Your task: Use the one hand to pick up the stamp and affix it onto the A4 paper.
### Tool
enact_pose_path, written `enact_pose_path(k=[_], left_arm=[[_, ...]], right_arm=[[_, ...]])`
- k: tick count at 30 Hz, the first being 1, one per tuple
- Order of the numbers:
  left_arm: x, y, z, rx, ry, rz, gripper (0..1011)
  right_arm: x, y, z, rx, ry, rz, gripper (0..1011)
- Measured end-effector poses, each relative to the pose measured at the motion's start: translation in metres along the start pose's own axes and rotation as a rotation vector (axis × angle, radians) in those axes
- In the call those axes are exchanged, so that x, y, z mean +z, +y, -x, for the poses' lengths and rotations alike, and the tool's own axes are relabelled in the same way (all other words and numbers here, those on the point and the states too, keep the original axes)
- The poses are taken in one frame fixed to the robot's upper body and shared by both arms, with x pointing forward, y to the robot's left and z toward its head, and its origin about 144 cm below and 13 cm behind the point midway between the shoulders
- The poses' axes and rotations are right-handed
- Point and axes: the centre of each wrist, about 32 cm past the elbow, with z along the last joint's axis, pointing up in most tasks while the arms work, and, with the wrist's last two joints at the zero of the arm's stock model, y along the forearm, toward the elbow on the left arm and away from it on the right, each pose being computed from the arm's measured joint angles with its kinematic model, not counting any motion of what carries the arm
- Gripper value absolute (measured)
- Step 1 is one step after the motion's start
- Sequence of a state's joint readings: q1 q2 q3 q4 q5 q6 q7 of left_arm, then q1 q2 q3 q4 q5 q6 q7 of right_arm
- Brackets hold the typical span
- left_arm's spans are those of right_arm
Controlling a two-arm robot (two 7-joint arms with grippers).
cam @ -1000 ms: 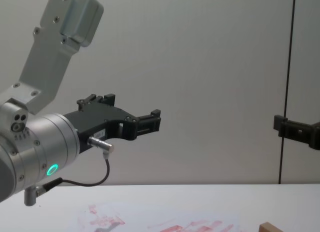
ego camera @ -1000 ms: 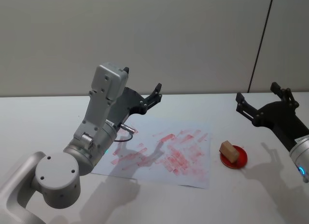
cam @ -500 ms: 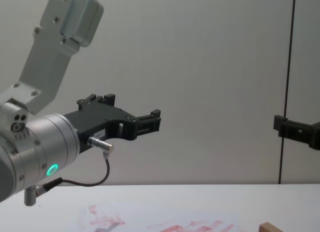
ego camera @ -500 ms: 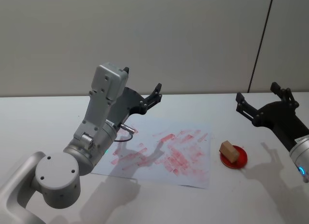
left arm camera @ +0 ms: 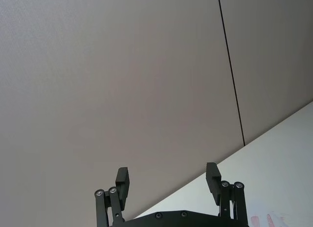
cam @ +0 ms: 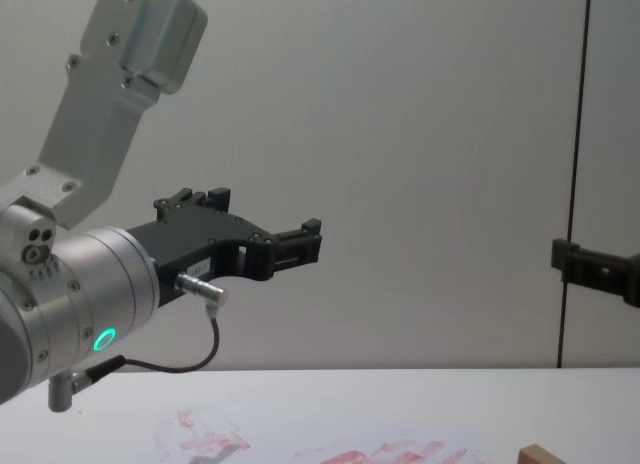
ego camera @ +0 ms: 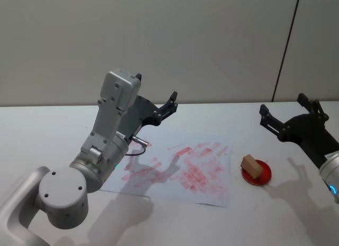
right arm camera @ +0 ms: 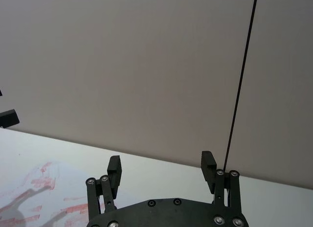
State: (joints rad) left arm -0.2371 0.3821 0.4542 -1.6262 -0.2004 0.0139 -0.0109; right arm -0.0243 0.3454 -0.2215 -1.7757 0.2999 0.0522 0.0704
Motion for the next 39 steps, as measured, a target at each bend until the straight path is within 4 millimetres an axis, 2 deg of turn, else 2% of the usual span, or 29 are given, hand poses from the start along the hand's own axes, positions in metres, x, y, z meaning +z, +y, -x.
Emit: enact_pose_path(k=[22,28,39], left_arm=[[0.0,0.0,0.0,0.0,0.0,0.0,1001],[0.0,0.0,0.0,0.0,0.0,0.0,1002],[0.0,0.0,0.0,0.0,0.0,0.0,1001]], right_arm=[[-0.007,-0.032,-0.013,0.014,0.037,0.238,1001],[-0.012,-0.031,-0.012,0.039,0.027,0.287,1001],[-0.023,-0.013,-0.004,0.094,0.01,0.351,1001]])
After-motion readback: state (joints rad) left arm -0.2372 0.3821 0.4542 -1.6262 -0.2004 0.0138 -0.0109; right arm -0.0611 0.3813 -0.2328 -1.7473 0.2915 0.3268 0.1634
